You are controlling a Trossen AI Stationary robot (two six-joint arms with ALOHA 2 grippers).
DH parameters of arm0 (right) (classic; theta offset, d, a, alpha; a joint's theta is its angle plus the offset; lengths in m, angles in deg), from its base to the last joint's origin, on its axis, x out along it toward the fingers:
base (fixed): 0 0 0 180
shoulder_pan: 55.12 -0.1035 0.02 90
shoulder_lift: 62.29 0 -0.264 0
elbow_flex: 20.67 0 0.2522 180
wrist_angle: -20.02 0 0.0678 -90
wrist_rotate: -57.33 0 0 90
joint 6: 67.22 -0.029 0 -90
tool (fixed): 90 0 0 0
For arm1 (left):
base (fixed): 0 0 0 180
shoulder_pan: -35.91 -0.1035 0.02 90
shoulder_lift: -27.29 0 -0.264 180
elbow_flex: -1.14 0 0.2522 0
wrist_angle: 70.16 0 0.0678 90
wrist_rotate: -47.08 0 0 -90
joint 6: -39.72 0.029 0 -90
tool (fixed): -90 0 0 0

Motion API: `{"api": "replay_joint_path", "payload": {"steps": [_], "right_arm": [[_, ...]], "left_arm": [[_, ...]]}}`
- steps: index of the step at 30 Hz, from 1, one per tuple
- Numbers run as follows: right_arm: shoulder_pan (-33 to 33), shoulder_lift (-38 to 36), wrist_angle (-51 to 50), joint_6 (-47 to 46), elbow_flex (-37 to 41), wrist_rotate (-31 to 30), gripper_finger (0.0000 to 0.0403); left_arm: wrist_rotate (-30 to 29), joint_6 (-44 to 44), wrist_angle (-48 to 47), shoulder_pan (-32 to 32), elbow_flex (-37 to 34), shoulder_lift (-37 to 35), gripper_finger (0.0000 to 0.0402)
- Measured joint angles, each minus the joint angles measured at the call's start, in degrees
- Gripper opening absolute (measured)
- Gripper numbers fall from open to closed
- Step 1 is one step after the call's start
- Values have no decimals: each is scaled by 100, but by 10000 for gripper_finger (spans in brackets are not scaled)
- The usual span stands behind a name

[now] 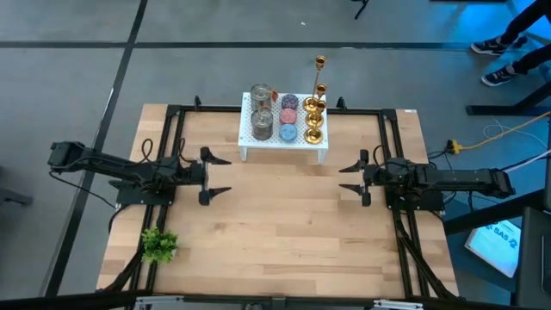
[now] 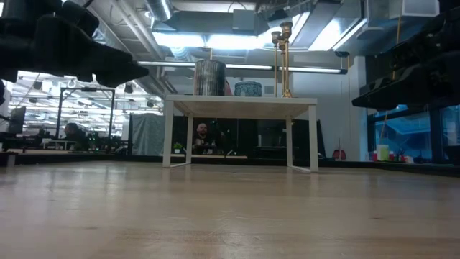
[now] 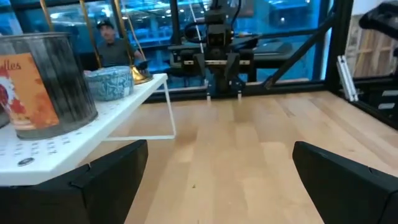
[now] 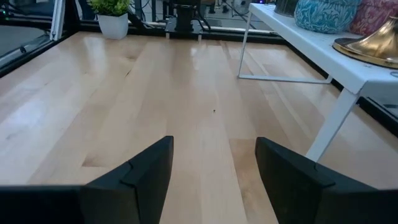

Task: Pick & Place candle stick holders
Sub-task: Return to Home Position

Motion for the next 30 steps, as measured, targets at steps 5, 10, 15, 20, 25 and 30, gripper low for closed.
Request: {"api": "replay_joint_path", "payload": {"steps": [5, 10, 15, 20, 25, 30], "right_arm": [[0, 0, 0, -216, 0, 0, 232], [0, 0, 0, -358, 0, 0, 232], [0, 0, 0, -358, 0, 0, 232], [2, 0, -2, -124, 0, 0, 232], [2, 0, 0, 164, 0, 0, 232], [2, 0, 0, 436, 0, 0, 232]], "left_arm": [[-240, 150, -178, -3, -2, -86, 400], [-144, 298, -678, -243, -2, -584, 400], [987, 88, -1785, -884, -2, -1416, 400], [1535, -22, -2667, -1375, -2, -2044, 400], [1529, -3, -3363, -1703, -2, -2413, 400], [1629, 316, -3416, -1828, -2, -2472, 400]]}}
